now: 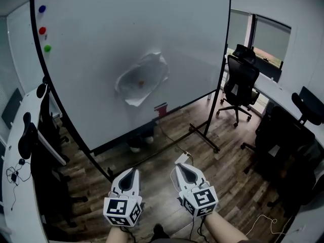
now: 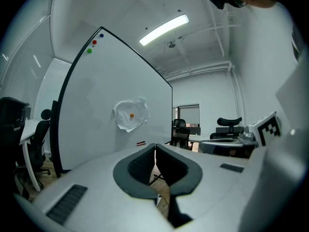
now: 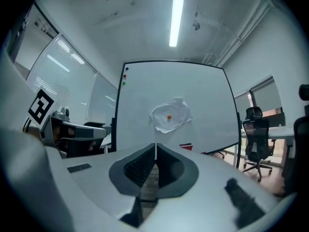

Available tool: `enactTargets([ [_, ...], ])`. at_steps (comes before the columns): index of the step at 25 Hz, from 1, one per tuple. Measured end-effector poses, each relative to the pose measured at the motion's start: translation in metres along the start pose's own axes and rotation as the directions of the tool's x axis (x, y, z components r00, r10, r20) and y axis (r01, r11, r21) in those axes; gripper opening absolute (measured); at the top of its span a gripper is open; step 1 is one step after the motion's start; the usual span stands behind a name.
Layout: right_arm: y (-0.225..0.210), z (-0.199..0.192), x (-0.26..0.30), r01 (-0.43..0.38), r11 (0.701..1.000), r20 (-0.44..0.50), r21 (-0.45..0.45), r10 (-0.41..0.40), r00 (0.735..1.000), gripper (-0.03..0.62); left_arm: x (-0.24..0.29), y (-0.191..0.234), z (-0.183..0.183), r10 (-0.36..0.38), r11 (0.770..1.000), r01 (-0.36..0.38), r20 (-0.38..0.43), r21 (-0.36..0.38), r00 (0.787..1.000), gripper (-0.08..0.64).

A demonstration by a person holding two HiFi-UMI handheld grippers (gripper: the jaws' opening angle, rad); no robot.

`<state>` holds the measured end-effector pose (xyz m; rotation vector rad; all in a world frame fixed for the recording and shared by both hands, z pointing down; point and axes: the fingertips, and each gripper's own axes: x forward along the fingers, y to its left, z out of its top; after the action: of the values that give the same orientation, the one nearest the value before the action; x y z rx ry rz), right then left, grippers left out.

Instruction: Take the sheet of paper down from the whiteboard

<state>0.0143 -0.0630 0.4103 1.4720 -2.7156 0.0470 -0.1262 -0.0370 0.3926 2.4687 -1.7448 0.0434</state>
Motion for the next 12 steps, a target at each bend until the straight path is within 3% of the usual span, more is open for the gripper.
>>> enactTargets([
  [12, -0.014, -0.003, 0.084, 0.107, 0.994, -0.020, -0.015, -0.108, 0.994, 0.025, 0.081, 0.081, 0.010, -0.061, 0.998, 0.062, 0.015, -0.026, 0.998, 0.017],
])
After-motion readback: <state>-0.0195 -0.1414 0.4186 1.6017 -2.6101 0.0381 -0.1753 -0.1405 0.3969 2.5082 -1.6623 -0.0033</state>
